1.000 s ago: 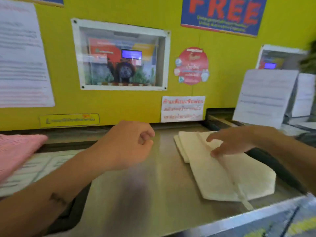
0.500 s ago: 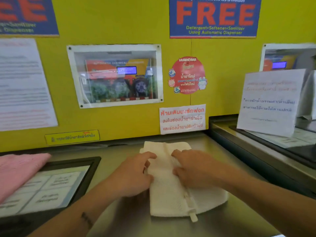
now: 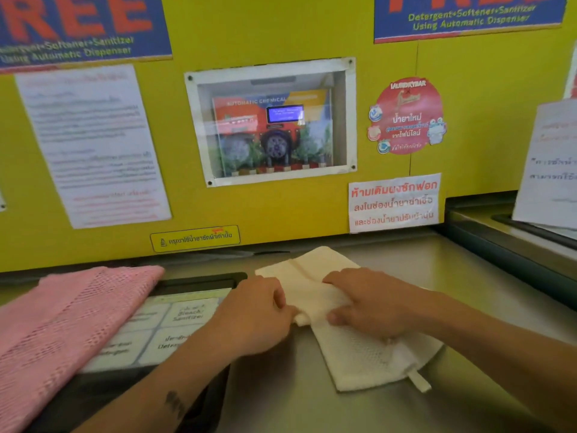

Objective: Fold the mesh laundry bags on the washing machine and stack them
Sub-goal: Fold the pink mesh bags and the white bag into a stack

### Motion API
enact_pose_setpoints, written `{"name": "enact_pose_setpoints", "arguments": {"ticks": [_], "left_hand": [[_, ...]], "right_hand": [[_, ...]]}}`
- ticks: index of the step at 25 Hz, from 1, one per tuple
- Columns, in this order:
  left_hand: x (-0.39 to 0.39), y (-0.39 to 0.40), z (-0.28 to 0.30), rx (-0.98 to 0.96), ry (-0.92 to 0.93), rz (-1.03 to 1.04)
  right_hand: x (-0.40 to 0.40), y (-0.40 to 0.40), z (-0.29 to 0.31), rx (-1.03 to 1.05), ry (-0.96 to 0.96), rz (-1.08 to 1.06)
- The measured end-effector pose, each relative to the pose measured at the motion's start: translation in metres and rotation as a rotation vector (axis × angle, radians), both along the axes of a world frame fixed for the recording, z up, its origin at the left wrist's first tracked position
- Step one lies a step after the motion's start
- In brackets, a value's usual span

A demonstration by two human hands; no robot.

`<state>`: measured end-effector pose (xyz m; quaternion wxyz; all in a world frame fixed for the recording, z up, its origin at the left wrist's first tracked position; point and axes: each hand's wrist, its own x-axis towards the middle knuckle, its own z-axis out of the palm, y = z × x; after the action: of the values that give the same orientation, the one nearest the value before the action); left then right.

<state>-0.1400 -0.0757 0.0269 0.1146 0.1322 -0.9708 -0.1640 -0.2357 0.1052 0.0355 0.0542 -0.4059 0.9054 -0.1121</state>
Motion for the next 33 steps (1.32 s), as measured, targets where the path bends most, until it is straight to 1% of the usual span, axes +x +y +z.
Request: {"name": "enact_pose_setpoints", "arguments": {"ticks": [2, 3, 6, 8, 9, 11, 12, 15, 18, 19, 21, 24, 26, 28, 31, 33], "left_hand": [[-0.006, -0.001, -0.003, -0.008, -0.019, 0.060], [-0.008, -0.001, -0.004, 0.032, -0.014, 0.071], [-0.014, 0.002, -0.006, 0.256, 0.022, -0.029], [-0.015, 0.007, -0.007, 0.375, 0.042, -0.112], [-0.016, 0.011, -0.009, 0.405, 0.065, -0.131], [-0.018, 0.018, -0.011, 0.452, 0.141, -0.144], [-0.018, 0.020, -0.011, 0.481, 0.183, -0.145], [-0.013, 0.013, 0.003, 0.540, 0.349, -0.132], [0.008, -0.007, 0.029, 0.484, 0.609, -0.105], [0.020, -0.014, 0.038, 0.468, 0.702, -0.094], [0.048, -0.033, 0.055, 0.398, 0.871, -0.043], [0.103, -0.069, 0.076, 0.294, 1.050, 0.141], [0.145, -0.096, 0.084, 0.299, 1.108, 0.273], [0.191, -0.120, 0.084, 0.299, 1.136, 0.422], [0.252, -0.144, 0.078, 0.266, 1.181, 0.594], [0.283, -0.157, 0.068, 0.216, 1.200, 0.682]], "right_hand": [[-0.001, 0.000, 0.005, -0.077, 0.074, 0.020], [-0.002, -0.001, 0.006, -0.108, 0.106, 0.007], [-0.006, 0.000, 0.002, -0.236, 0.166, -0.046], [-0.012, 0.004, 0.004, -0.367, 0.125, -0.071], [-0.016, 0.006, 0.006, -0.430, 0.079, -0.083], [-0.022, 0.012, 0.011, -0.515, -0.017, -0.117], [-0.024, 0.015, 0.014, -0.534, -0.029, -0.127], [-0.025, 0.013, 0.019, -0.560, 0.032, -0.077], [-0.016, -0.008, 0.037, -0.661, 0.037, 0.058], [-0.011, -0.019, 0.047, -0.714, -0.001, 0.105], [0.002, -0.046, 0.068, -0.823, -0.147, 0.168], [0.028, -0.092, 0.093, -0.892, -0.399, 0.287], [0.050, -0.120, 0.100, -0.858, -0.510, 0.363], [0.074, -0.151, 0.101, -0.801, -0.573, 0.402], [0.112, -0.198, 0.104, -0.763, -0.775, 0.410], [0.124, -0.234, 0.097, -0.703, -0.854, 0.394]]}}
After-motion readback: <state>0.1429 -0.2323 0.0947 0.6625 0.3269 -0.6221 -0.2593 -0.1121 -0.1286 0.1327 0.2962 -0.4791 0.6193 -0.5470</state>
